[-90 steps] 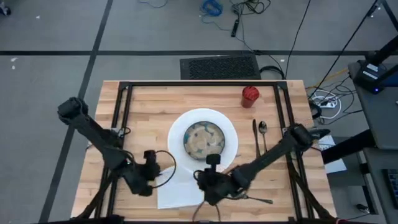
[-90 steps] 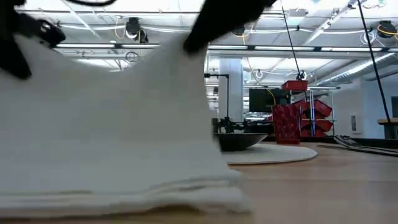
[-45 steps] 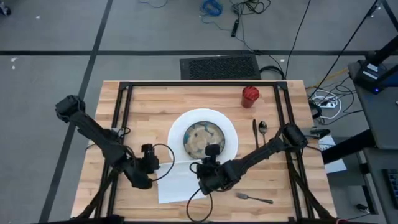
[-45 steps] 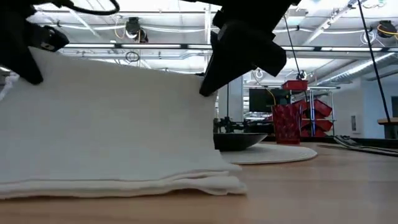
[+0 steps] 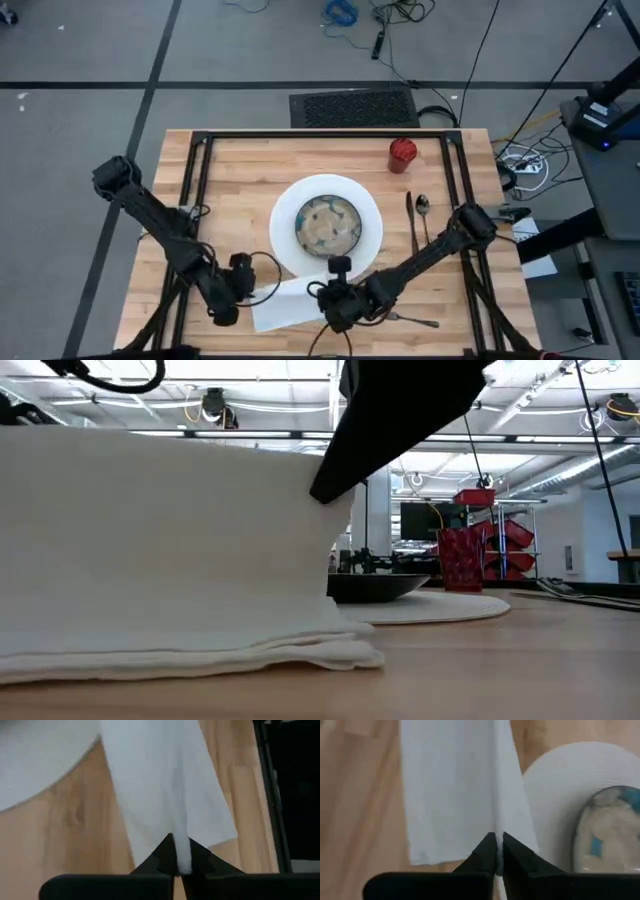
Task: Set table place
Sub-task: Fold the white table napkin
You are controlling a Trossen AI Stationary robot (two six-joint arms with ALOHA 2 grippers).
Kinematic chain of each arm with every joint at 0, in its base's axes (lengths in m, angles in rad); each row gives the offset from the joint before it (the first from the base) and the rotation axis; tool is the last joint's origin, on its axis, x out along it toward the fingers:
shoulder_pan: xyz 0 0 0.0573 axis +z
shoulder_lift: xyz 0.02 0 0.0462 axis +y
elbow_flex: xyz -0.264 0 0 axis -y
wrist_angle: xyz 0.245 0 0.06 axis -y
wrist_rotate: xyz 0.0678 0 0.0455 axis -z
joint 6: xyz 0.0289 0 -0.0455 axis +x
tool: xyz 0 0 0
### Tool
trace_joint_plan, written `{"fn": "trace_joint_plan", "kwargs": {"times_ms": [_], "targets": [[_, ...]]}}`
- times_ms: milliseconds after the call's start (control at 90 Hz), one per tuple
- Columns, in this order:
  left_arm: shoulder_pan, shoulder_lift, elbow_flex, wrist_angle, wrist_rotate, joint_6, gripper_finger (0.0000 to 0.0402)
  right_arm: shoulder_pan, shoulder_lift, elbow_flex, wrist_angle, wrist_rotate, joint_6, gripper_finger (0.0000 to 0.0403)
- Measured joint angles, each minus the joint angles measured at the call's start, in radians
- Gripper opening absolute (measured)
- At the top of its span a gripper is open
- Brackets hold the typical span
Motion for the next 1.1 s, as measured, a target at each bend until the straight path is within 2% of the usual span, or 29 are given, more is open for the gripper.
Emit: {"fn": "trace_joint_plan", "kwargs": {"times_ms": [200, 356, 511, 767, 967, 1100], "targets": [[-0.010, 0.072, 0.000, 0.096, 0.031, -0.005, 0.0000, 0.006, 0.020, 0.000, 0.057, -0.036, 0.023, 0.0000], [-0.010, 0.117, 0.000, 0.099, 0.050, -0.014, 0.0000, 0.004, 0.071, 0.000, 0.102, -0.134, 0.042, 0.0000], [-0.015, 0.146, 0.000, 0.136, 0.060, -0.029, 0.0000, 0.011, 0.082, 0.000, 0.100, -0.136, 0.054, 0.0000], [-0.015, 0.167, 0.000, 0.154, 0.127, -0.031, 0.0000, 0.005, 0.083, 0.000, 0.116, -0.153, 0.039, 0.0000], [-0.015, 0.163, 0.000, 0.234, 0.176, 0.013, 0.0000, 0.003, 0.083, 0.000, 0.124, -0.161, 0.035, 0.0001], [-0.015, 0.163, 0.000, 0.230, 0.191, 0.016, 0.0000, 0.003, 0.083, 0.000, 0.170, -0.234, 0.027, 0.0012]]}}
